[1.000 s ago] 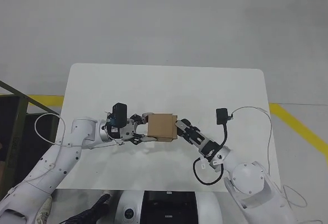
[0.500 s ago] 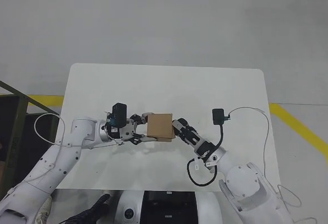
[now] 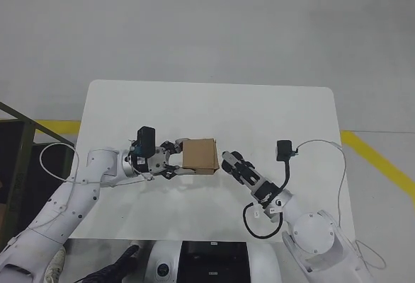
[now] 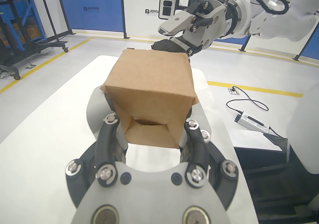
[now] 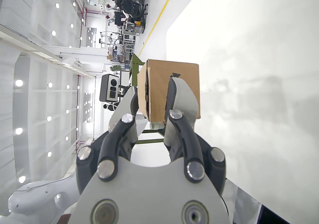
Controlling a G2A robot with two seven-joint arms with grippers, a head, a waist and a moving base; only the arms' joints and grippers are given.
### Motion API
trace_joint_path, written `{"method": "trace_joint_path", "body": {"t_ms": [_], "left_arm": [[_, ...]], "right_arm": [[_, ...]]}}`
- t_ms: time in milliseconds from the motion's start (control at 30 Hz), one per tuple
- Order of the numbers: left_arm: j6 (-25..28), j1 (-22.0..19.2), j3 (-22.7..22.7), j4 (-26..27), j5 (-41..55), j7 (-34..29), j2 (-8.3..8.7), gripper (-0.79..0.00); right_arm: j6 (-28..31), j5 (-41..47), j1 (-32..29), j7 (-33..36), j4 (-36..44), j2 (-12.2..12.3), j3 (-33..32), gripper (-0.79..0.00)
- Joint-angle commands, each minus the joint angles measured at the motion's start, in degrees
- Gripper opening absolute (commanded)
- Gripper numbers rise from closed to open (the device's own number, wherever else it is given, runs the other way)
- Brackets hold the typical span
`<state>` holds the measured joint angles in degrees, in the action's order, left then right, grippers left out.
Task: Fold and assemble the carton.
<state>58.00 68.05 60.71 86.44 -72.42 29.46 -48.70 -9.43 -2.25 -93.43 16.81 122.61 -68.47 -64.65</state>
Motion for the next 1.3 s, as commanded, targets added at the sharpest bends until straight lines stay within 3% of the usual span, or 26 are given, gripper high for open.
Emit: {"method": "trace_joint_path", "body": {"t_ms": [0, 133, 1267], "left_arm": [[0.0, 0.0, 0.0, 0.1, 0.0, -0.1, -0.06, -0.622], [0.0, 0.1, 0.1, 0.1, 0.0, -0.3, -0.16, -0.622], [0.0, 0.9, 1.1, 1.2, -0.1, -0.3, -0.32, -0.625]], "right_arm": [[0.5, 0.4, -0.2, 0.3, 0.1, 0.0, -0.1, -0.665], [1.2, 0.4, -0.3, 0.9, 0.0, 0.0, 0.3, -0.785], [2.0, 2.5, 2.2, 0.1, -2.6, -0.6, 1.4, -0.785]]}}
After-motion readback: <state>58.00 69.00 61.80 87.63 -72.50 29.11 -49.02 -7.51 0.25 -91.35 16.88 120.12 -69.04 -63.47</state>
